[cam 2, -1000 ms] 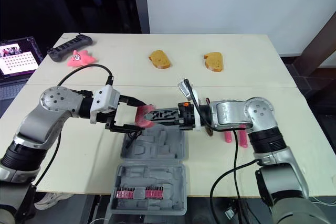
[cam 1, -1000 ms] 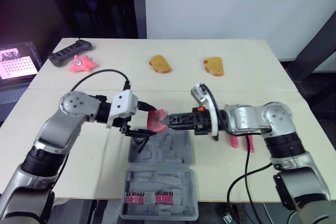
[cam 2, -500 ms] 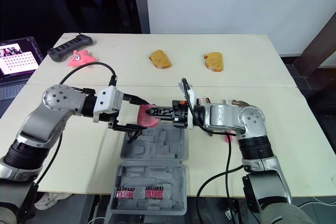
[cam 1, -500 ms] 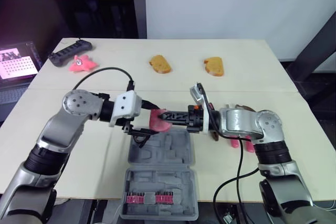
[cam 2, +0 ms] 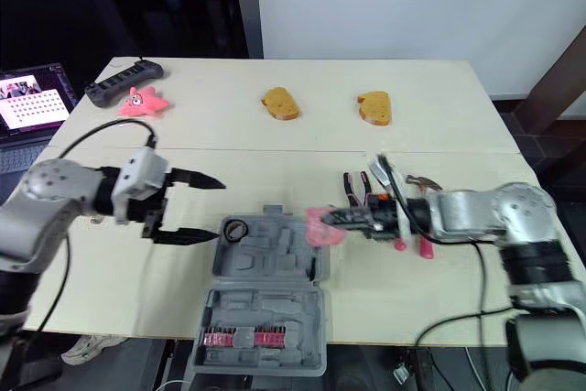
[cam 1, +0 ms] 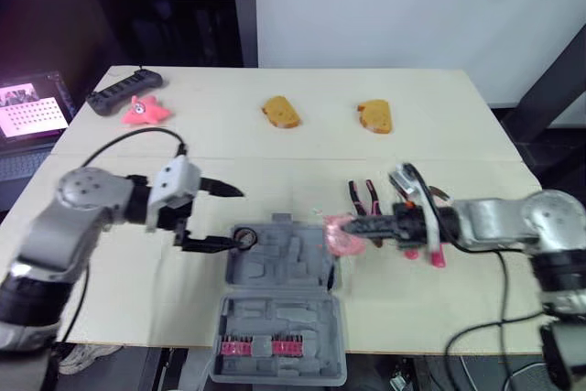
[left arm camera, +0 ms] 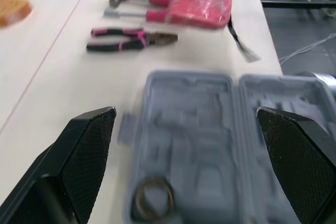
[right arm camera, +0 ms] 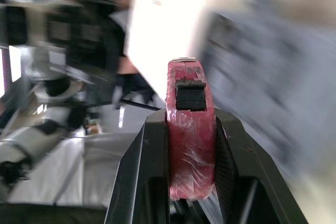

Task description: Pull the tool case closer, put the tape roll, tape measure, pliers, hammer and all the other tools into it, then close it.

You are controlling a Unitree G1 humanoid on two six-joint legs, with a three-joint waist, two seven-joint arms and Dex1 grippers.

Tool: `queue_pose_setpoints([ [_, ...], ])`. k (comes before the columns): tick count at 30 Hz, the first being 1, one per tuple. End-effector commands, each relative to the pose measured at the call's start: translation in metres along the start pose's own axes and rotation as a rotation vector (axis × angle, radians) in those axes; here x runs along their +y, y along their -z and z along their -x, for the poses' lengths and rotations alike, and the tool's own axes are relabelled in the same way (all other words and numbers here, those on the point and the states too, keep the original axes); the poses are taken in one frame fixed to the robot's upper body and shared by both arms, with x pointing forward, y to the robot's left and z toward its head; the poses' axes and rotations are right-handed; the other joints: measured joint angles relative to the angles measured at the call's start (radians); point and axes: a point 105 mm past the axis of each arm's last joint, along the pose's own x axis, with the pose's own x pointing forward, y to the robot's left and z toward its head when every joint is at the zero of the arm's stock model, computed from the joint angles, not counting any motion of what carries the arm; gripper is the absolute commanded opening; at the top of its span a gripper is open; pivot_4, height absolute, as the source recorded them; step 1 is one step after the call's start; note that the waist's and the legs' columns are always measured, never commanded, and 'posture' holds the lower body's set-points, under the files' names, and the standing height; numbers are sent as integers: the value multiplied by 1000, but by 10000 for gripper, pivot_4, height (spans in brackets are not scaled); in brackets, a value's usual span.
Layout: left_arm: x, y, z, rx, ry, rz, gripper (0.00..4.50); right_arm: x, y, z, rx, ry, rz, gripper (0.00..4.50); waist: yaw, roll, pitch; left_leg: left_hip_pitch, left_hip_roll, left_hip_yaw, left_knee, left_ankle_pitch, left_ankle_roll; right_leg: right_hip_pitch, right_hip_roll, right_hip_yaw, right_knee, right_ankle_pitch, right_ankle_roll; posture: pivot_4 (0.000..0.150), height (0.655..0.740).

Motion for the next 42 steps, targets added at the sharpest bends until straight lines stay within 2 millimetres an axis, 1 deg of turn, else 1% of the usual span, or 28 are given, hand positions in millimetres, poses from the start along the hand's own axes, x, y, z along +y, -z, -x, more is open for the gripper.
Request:
queue_pose_setpoints([
  [1, -17, -10, 13, -23, 1, -12, 45000, -9, 8, 14, 7, 48, 20, 5574, -2, 0, 0, 0, 0, 0, 0, 0, 0, 0, 0, 0, 0, 0, 0, 1500, 7400],
  [2, -22, -9, 14, -21, -4, -8, 45000, -15, 11, 16, 13, 70, 17, 5574, 0, 0, 0, 0, 0, 1, 0, 0, 0, 0, 0, 1, 0, 0, 0, 1500, 7400],
  [5, -38, -8, 14, -12, 21, 47, 45000, -36, 28, 13, 51, 131, -11, 5574, 2, 0, 0, 0, 1, 1, 1, 0, 0, 0, 0, 1, 0, 0, 0, 1500, 7400],
  [7, -46, -8, 11, -3, 35, 46, 45000, -47, 36, 9, 64, 155, -24, 5574, 6, 0, 0, 0, 1, 1, 1, 0, 0, 0, 0, 1, -1, 0, 0, 1500, 7400],
  [9, -54, -7, 5, -2, 55, 42, 45000, -54, 41, 4, 70, 161, -28, 5574, 7, 0, 0, 0, 1, 1, 2, 0, 0, 1, 0, 1, -2, 0, 0, 1500, 7400],
  [12, -60, -8, 0, -4, 72, 46, 45000, -60, 45, -2, 77, 163, -30, 5574, 7, 0, 0, 0, 1, 1, 2, 0, 0, 1, 0, 1, -2, 0, 0, 1500, 7400],
  [17, -59, -11, -4, -16, 82, 51, 45000, -69, 49, -7, 85, 201, -21, 5574, 7, 1, 0, 0, 1, 1, 2, 0, 0, 1, 1, 1, -2, 0, 0, 1500, 7400],
  [19, -59, -7, -5, 5, 96, 71, 45000, -73, 48, -3, 70, 221, -26, 15659, 7, 1, 0, 0, 1, 2, 2, 0, 0, 1, 1, 1, -2, 0, 0, 1500, 7400],
  [20, -59, -4, -4, 20, 98, 80, 45000, -73, 49, -1, 68, 228, -27, 17845, 7, 1, 0, 0, 1, 1, 2, 0, 0, 1, 1, 1, -2, 0, 0, 1500, 7400],
  [22, -57, -1, -2, 34, 99, 88, 45000, -74, 51, 2, 73, 238, -22, 27482, 7, 1, 0, 0, 1, 2, 2, 0, 0, 1, 1, 1, -2, 0, 0, 1500, 7400],
  [25, -52, 0, 0, 42, 109, 71, 45000, -67, 43, 16, 36, 246, 2, 41770, 7, 1, 0, 0, 1, 1, 2, 0, 0, 1, 1, 1, -2, 0, 0, 1500, 7400],
  [26, -51, -1, 0, 41, 111, 66, 45000, -66, 41, 19, 28, 254, 11, 44422, 9, 1, 0, 0, 1, 1, 2, 0, 0, 1, 1, 1, -2, 0, 0, 1500, 7400],
  [29, -48, -4, -1, 19, 120, 60, 45000, -57, 34, 33, 2, 276, 61, 44422, 12, 1, 0, 0, 1, 2, 2, 0, 0, 2, 1, 1, -3, 0, 0, 1500, 7400],
  [30, -48, -5, -3, 8, 132, 63, 45000, -50, 30, 38, -23, 288, 127, 44422, 12, 1, 0, 0, 1, 2, 2, 0, 0, 1, 1, 1, -3, 0, 0, 1500, 7400],
  [31, -50, -6, -5, -2, 148, 60, 45000, -41, 25, 42, -53, 306, 245, 44422, 13, 2, 0, 0, 1, 2, 2, 0, 0, 1, 1, 1, -3, 0, 0, 1500, 7400],
  [33, -53, -4, -10, -11, 179, 57, 45000, -22, 14, 47, -133, 328, 562, 44422, 21, 3, 0, 0, 1, 2, 1, 0, 0, 1, 1, 1, -3, 0, 1, 1500, 7400],
  [35, -53, -2, -12, -13, 190, 56, 45000, -14, 13, 49, -126, 381, 862, 44422, 25, 3, 0, 0, 1, 2, 0, 0, 0, 1, 1, 0, -3, -1, 1, 1500, 7400],
  [36, -53, -1, -13, -15, 191, 55, 45000, -13, 15, 49, -106, 399, 969, 44422, 25, 3, 0, 0, 1, 2, 1, 0, 0, 1, 1, 0, -3, -1, 1, 1500, 7400],
  [38, -51, -2, -14, -36, 185, 61, 45000, -8, 32, 49, -29, 319, 1040, 44422, 26, 3, 0, 0, 1, 2, 2, 0, 0, 2, 1, 0, -4, -1, 1, 1500, 7400],
  [40, -50, -3, -15, -63, 177, 68, 45000, -14, 45, 49, 78, 332, 1199, 44422, 26, 2, 0, 1, 1, 3, 3, 0, 0, 4, 0, 0, -4, -1, 1, 1500, 7400],
  [42, -51, -3, -15, -90, 166, 73, 45000, -23, 60, 49, 203, 312, 1313, 44422, 26, 2, 0, 1, 1, 3, 4, 0, 0, 4, 0, 0, -4, -1, 1, 1500, 7400],
])
